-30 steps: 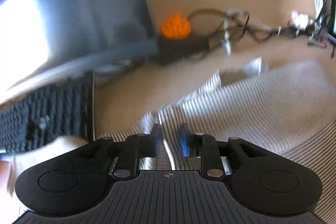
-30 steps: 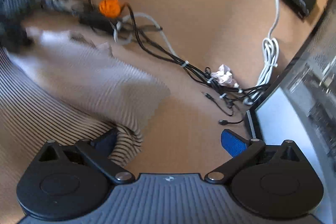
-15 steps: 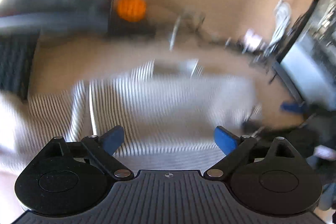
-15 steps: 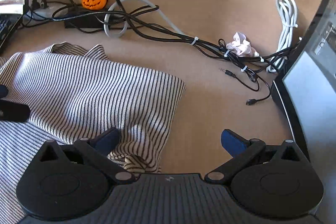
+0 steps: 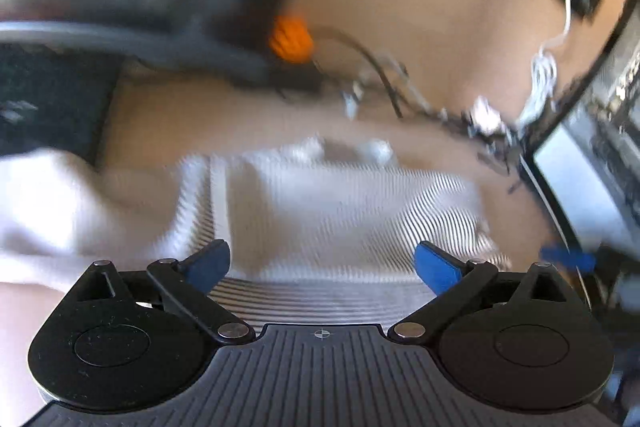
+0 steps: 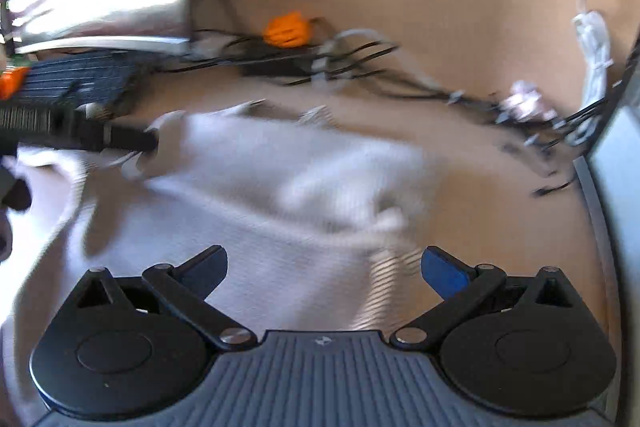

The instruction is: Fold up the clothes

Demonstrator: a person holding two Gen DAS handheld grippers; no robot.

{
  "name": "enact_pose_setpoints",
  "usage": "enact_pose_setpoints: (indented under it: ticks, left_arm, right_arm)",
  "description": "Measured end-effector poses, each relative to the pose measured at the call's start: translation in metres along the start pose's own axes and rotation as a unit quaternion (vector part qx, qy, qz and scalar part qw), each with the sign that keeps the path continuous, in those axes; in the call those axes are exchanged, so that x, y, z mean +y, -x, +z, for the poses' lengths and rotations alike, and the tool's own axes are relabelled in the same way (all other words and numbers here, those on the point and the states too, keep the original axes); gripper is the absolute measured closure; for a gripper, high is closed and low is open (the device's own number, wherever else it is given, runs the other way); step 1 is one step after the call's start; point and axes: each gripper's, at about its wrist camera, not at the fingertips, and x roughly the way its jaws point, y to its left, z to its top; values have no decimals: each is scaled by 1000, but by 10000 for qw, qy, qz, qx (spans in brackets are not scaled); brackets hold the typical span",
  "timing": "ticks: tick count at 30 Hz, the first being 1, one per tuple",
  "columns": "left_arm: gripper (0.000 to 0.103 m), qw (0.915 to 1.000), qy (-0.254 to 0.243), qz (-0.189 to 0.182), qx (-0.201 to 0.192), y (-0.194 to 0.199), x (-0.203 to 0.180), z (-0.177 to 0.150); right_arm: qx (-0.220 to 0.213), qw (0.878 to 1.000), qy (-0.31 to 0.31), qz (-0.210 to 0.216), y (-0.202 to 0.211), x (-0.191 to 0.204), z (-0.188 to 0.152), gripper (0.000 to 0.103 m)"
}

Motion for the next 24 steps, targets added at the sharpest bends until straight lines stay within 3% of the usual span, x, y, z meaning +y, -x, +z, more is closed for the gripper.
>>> enact_pose_setpoints:
  ticks: [2,6,14,18,21,24]
  left_arm:
    - [2,9994,327,82,43,12,22,5]
    - [2,9923,1175,369,147,33,81,2]
    - [2,9725,1578,1694,-265,101,166,-29]
    - [2,9628,1888,1922,-215,113,206,-37]
    - [2,9603,1916,2023,-160,111,222,-33]
    - [2,9645,1753,1969,-133,106,226,-25]
  right_arm:
    - [105,9994,-33,327,-5,14,-6,0]
    - [422,9982,198,387,-24,43,-20,0]
    - [640,9970,328,281,-35,57,-25,0]
    - [656,9955,680,95,-29,76,-6,0]
    - [42,9861,1648,231,-22,131,9,0]
    - [-587,9629,2609,370,-14,187,24,4]
